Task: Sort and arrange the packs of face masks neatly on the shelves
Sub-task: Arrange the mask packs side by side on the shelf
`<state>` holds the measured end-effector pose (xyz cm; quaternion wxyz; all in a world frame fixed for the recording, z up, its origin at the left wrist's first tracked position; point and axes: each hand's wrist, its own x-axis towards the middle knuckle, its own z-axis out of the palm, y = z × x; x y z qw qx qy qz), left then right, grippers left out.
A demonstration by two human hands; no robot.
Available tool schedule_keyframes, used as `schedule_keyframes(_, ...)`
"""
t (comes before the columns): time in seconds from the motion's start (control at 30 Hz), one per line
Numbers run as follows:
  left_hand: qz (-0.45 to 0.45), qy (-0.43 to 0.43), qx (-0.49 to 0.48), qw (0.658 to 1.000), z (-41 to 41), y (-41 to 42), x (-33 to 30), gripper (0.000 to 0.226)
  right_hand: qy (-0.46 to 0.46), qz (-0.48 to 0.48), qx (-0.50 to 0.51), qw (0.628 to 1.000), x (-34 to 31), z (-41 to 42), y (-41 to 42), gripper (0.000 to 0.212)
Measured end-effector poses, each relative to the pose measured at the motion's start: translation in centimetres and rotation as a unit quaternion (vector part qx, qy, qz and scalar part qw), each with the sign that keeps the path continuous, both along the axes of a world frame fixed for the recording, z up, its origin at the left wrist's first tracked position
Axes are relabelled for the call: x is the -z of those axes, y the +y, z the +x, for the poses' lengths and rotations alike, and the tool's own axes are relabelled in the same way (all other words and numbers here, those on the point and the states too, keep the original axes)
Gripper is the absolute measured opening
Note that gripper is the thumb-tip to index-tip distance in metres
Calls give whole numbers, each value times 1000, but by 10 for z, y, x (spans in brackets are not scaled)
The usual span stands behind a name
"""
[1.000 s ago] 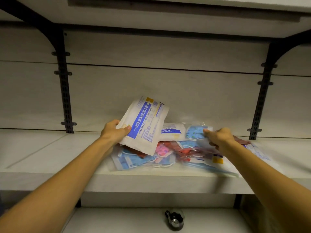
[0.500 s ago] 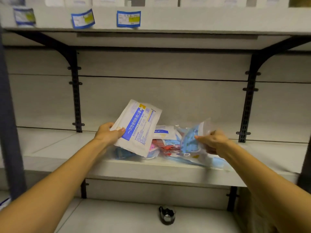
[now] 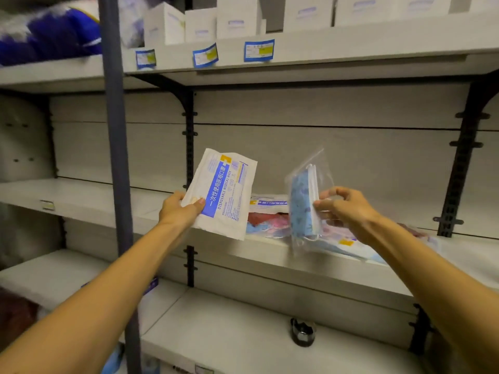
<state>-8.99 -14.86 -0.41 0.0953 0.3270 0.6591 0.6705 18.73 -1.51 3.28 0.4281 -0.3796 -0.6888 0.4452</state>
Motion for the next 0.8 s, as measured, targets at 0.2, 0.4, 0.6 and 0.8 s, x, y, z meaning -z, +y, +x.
schedule_keyframes(0.2,36,-14,-46,998,-54,-50,1,25,-46,39,-22,998,-5,-70,-26,12)
schedule_keyframes(0.4,60,-4,-66,996,-133,-111,1,29,-38,61,-51,996,-10,-164,-60,12)
schedule_keyframes(0.6,70,-15,-90,993,-224,-179,4,29,-14,91,-85,992,-12,-263,-106,12)
schedule_keyframes(0.8,39,-10,-155,987,-298,-249,18,33,10,99,-140,985,-9,-364,-158,9)
